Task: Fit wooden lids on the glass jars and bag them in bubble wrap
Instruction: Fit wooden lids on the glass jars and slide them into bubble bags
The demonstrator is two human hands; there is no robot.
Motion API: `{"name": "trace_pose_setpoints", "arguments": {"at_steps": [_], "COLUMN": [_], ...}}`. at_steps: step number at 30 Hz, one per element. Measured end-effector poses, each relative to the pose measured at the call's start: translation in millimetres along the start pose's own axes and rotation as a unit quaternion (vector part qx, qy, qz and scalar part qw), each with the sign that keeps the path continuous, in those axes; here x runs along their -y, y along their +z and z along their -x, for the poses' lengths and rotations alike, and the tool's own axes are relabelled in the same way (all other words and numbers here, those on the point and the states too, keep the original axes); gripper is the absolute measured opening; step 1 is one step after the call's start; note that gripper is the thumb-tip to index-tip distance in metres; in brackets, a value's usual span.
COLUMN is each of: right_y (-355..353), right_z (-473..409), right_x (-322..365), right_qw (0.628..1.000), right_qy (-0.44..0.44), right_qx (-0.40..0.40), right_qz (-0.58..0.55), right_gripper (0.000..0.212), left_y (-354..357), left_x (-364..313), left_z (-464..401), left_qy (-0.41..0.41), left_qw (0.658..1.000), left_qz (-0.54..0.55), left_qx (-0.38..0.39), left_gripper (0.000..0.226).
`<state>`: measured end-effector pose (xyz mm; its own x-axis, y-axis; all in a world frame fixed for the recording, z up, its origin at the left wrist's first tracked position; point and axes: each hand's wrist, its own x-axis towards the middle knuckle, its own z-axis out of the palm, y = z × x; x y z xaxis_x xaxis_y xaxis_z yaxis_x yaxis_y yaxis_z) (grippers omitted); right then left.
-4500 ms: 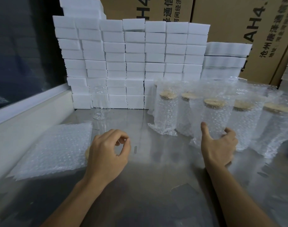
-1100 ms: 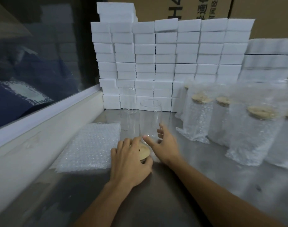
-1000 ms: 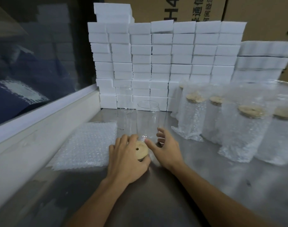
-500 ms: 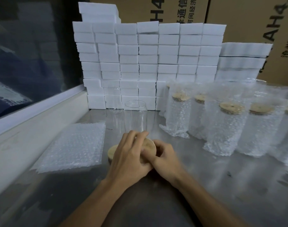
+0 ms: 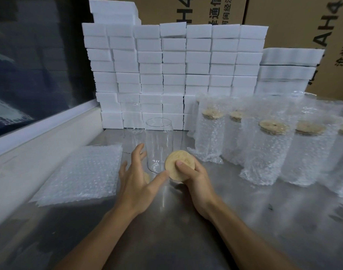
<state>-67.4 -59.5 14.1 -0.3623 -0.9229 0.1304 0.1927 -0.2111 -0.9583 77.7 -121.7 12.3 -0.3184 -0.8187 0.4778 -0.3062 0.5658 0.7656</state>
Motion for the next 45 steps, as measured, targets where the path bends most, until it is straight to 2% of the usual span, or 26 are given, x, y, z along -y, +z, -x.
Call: {"name": "trace_pose_setpoints", "arguments": {"at_steps": [5,9,13,18,20,22,26,29,32,35,39,42,45], "right_y": [-1.6,0.7,4.4,-0.2,-0.3,0.7,1.4,1.6,0.8,-0.5,-1.1,0.9,0.6], "right_z": [-3.0,-5.5,-4.0,-5.5,-4.4,-2.3,2.4,4.7,5.5,5.8,5.7,6.7,5.5], "right_x": [-2.2,-1.5,0.2,0.6,2.2,3.8,7.2,8.0,9.9,10.7,8.6,8.4,9.5], "right_qw": [1.0,1.0,1.0,0.999,0.996,0.993,0.989,0.976,0.959,0.972,0.989,0.992,0.987], "right_qy": [-0.001,0.004,0.017,0.003,0.027,0.057,0.079,0.085,0.081,0.052,0.015,-0.027,-0.085], "right_qx": [-0.011,-0.012,0.004,-0.018,-0.029,-0.039,-0.036,-0.049,-0.074,-0.088,-0.111,-0.124,-0.132], "right_qz": [-0.013,-0.007,-0.002,-0.05,-0.083,-0.092,-0.118,-0.193,-0.263,-0.21,-0.094,-0.018,0.022], "right_gripper": [0.038,0.028,0.027,0.029,0.047,0.051,0.035,0.04,0.041,0.042,0.037,0.036,0.029], "left_y": [0.7,4.2,8.0,4.0,3.3,3.3,4.4,6.0,5.2,2.1,-2.6,-5.0,-7.7], "left_x": [-5.2,-6.7,-2.9,4.0,7.6,8.5,3.5,1.3,1.9,0.8,-3.7,-4.6,-5.4], "left_z": [0.3,-6.6,-6.8,-9.2,-10.1,-9.7,-6.3,-2.4,-0.8,-1.1,-2.8,-2.1,-2.5], "left_qy": [-0.044,-0.058,-0.053,-0.051,-0.039,-0.001,0.068,0.081,0.128,0.199,0.243,0.273,0.283], "left_qw": [0.989,0.984,0.989,0.992,0.996,0.998,0.995,0.995,0.989,0.965,0.934,0.912,0.907], "left_qz": [0.138,0.17,0.12,0.114,0.068,0.028,0.025,0.021,-0.043,-0.156,-0.249,-0.295,-0.303], "left_qx": [0.013,0.015,0.063,-0.018,-0.04,-0.061,-0.062,-0.055,-0.059,-0.068,-0.081,-0.082,-0.071], "left_gripper": [0.1,0.099,0.109,0.093,0.086,0.083,0.086,0.084,0.09,0.092,0.088,0.085,0.085]}}
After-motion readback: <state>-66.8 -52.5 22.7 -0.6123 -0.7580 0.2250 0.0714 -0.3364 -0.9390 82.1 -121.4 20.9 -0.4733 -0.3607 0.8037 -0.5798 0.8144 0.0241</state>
